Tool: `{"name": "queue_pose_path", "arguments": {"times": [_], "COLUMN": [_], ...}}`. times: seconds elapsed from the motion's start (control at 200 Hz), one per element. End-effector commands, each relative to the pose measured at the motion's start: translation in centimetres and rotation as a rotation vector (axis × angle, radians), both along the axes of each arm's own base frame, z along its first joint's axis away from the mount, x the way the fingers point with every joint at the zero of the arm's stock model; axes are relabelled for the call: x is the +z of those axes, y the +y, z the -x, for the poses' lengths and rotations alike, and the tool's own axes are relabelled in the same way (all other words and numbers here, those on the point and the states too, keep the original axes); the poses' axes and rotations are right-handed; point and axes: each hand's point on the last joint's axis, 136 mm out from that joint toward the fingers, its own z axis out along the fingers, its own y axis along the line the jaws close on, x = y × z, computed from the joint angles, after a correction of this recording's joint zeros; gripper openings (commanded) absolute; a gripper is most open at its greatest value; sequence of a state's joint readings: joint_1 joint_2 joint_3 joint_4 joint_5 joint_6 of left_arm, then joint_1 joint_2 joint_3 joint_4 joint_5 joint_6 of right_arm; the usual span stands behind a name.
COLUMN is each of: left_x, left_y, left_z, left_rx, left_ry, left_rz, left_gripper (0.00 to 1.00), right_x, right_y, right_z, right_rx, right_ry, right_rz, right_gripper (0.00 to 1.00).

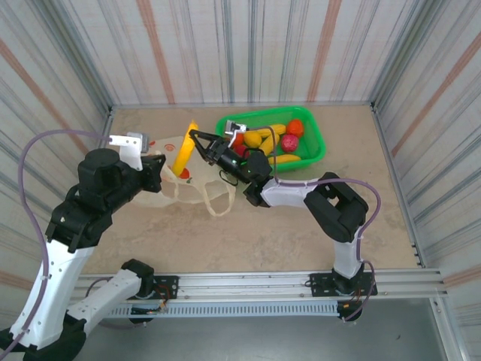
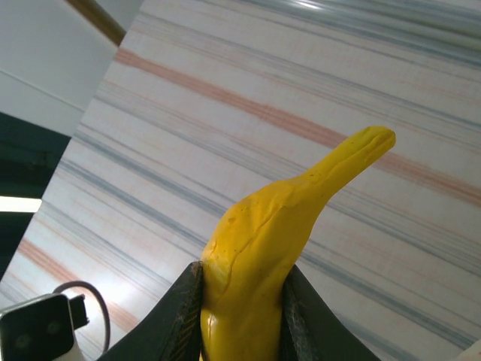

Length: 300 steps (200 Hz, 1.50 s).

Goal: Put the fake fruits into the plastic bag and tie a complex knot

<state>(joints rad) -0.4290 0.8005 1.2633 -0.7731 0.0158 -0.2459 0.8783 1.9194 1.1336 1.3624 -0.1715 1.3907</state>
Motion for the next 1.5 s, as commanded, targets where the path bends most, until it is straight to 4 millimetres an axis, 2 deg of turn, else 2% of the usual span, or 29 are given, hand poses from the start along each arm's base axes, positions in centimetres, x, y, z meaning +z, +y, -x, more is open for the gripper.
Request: {"name": "queue_pose_path", "arguments": {"times": [0.0, 0.21, 0.376, 0.476, 0.581, 0.711, 0.942, 1.092, 1.162, 1.363, 1.498], "left_x": [0.1, 0.9, 1.9, 2.7, 4.0, 5.2, 6.0, 5.7, 5.4, 5.1, 4.7], "left_y": [0.8, 0.9, 0.6, 0.9, 1.3, 1.6, 1.8, 2.1, 2.2, 2.4, 2.8], "left_z": [-0.3, -0.7, -0.7, -0.5, -0.2, 0.1, 0.2, 0.4, 0.4, 0.6, 0.6], "left_rx": [0.035, 0.046, 0.034, 0.045, 0.054, 0.064, 0.067, 0.076, 0.082, 0.088, 0.108], "left_ry": [-0.023, -0.04, -0.063, -0.076, -0.1, -0.119, -0.143, -0.148, -0.145, -0.146, -0.146], "left_rz": [-0.017, -0.02, 0.004, 0.004, 0.006, 0.003, -0.019, -0.034, -0.036, -0.044, -0.059], "left_gripper": [0.0, 0.0, 0.0, 0.0, 0.0, 0.0, 0.0, 0.0, 0.0, 0.0, 0.0], "right_x": [-0.5, -3.2, -5.2, -6.1, -7.2, -9.0, -12.3, -14.4, -15.2, -16.4, -17.0], "right_y": [0.6, 3.5, 5.0, 6.0, 6.1, 5.3, 5.5, 5.7, 5.4, 4.7, 3.8], "right_z": [1.6, 3.6, 4.3, 5.4, 6.2, 6.1, 7.5, 6.6, 5.2, 2.8, 1.0], "right_rx": [0.082, 0.198, 0.153, 0.116, 0.051, -0.039, -0.033, -0.1, -0.16, -0.226, -0.297], "right_ry": [0.001, -0.017, -0.134, -0.306, -0.486, -0.649, -0.951, -1.119, -1.156, -1.2, -1.199], "right_rz": [-0.011, 0.055, 0.136, 0.213, 0.299, 0.459, 0.794, 1.109, 1.256, 1.493, 1.652], "right_gripper": [0.06, 0.06, 0.08, 0.08, 0.07, 0.07, 0.08, 0.11, 0.15, 0.16, 0.24]}}
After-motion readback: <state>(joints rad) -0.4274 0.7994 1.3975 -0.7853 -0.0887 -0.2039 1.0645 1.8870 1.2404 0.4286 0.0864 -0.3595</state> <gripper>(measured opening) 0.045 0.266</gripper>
